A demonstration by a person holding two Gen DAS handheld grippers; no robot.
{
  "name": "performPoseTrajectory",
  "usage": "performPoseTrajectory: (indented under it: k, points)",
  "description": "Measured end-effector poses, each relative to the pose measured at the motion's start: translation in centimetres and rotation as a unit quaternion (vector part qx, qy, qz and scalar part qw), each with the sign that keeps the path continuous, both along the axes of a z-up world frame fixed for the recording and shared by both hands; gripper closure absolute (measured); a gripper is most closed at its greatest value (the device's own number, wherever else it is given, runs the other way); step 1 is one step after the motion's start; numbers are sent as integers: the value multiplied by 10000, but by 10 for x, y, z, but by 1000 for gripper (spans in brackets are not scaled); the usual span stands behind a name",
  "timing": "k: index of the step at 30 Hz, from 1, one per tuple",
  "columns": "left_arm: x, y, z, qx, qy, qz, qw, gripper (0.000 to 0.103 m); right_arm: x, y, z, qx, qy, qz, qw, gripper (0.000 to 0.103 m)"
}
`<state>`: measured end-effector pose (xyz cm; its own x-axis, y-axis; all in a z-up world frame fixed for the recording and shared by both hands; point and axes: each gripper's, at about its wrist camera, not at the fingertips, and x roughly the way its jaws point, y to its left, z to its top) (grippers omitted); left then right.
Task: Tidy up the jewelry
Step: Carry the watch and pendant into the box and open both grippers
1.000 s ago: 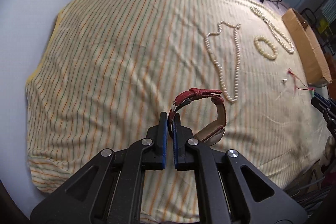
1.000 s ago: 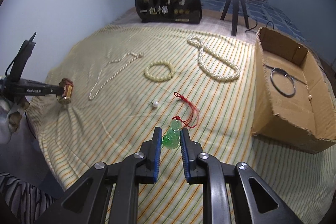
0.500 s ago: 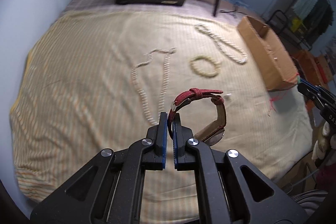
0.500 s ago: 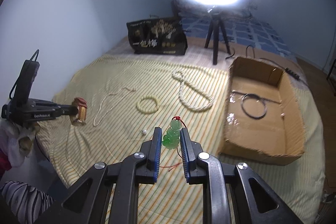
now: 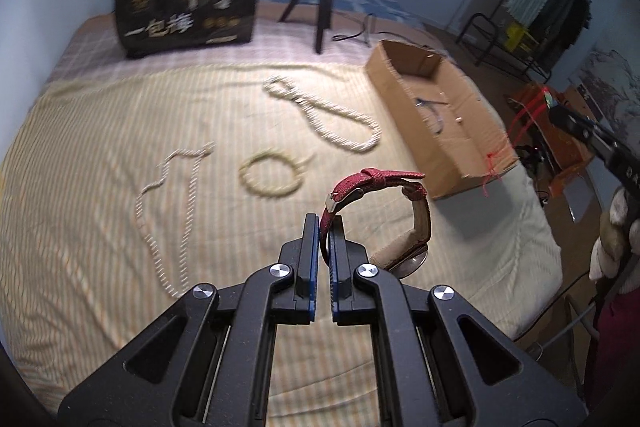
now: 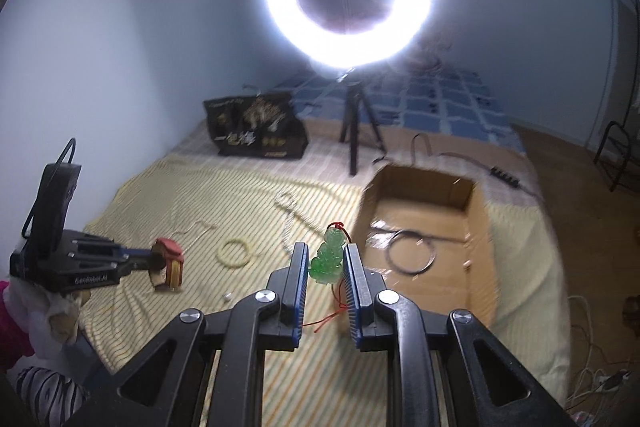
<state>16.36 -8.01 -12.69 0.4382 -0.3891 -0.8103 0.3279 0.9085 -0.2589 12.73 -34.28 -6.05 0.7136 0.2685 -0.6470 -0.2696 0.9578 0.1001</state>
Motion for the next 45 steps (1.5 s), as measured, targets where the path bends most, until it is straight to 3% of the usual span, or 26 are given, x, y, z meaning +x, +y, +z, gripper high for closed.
performPoseTrajectory:
  k: [7,16,30,45]
  points:
    - [16,-44,7,-136,-102,-281,9995,101,23,-23,15,-87,-185,-203,9996,87]
    - [35,-99,4,-203,-115,-584,9980,101,61,-45,13,-149,-174,-344,9991,87]
    - [55,-161,-12,-239,-34,-849,9961,101,123,-75,-7,-165,16,-572,9982,87]
    - [69,-188,-30,-171,100,-921,9956,100,160,-88,-50,-150,430,-712,9964,86]
